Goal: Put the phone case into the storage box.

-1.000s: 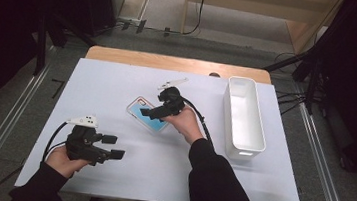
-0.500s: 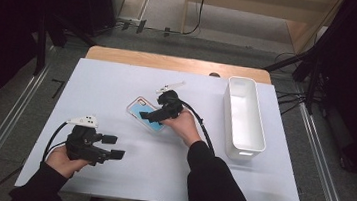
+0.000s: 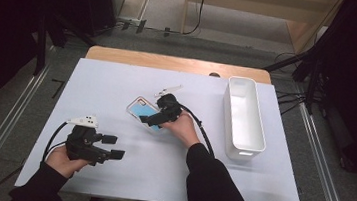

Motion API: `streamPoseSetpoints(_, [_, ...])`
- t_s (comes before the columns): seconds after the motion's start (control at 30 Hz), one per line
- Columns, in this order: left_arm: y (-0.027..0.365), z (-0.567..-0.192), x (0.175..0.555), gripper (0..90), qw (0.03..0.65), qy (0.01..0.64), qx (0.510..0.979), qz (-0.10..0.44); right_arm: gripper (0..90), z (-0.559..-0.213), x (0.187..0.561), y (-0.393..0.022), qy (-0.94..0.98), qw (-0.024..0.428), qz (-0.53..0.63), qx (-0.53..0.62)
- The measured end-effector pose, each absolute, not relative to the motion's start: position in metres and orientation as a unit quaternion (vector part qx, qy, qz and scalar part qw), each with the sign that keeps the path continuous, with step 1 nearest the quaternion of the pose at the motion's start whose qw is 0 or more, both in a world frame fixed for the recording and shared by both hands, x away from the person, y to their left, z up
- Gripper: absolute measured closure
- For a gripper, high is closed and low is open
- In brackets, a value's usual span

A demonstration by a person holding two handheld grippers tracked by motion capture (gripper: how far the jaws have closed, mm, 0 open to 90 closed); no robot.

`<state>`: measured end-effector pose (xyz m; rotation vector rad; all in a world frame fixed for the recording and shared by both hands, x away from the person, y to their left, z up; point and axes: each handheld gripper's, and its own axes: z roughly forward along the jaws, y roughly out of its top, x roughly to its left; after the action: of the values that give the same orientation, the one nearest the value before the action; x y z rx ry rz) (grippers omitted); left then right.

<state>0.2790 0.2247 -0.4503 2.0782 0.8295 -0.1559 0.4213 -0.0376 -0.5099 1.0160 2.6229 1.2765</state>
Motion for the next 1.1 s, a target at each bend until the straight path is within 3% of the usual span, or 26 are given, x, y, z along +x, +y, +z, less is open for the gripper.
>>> streamPoseSetpoints(0.53, [0.225,-0.45,0.279,25.7,0.434,0.333,0.835,-0.062,0.5,-0.516,0.416,-0.029,0.866,0.059,0.383,0.317])
streamPoseSetpoints(0.87, [0.224,-0.45,0.279,25.7,0.434,0.333,0.835,-0.062,0.6,-0.517,0.408,-0.02,0.881,0.109,0.35,0.3])
streamPoseSetpoints(1.1, [0.224,-0.45,0.279,25.7,0.434,0.334,0.835,-0.062,4.1,-0.517,0.408,-0.02,0.878,0.109,0.355,0.302])
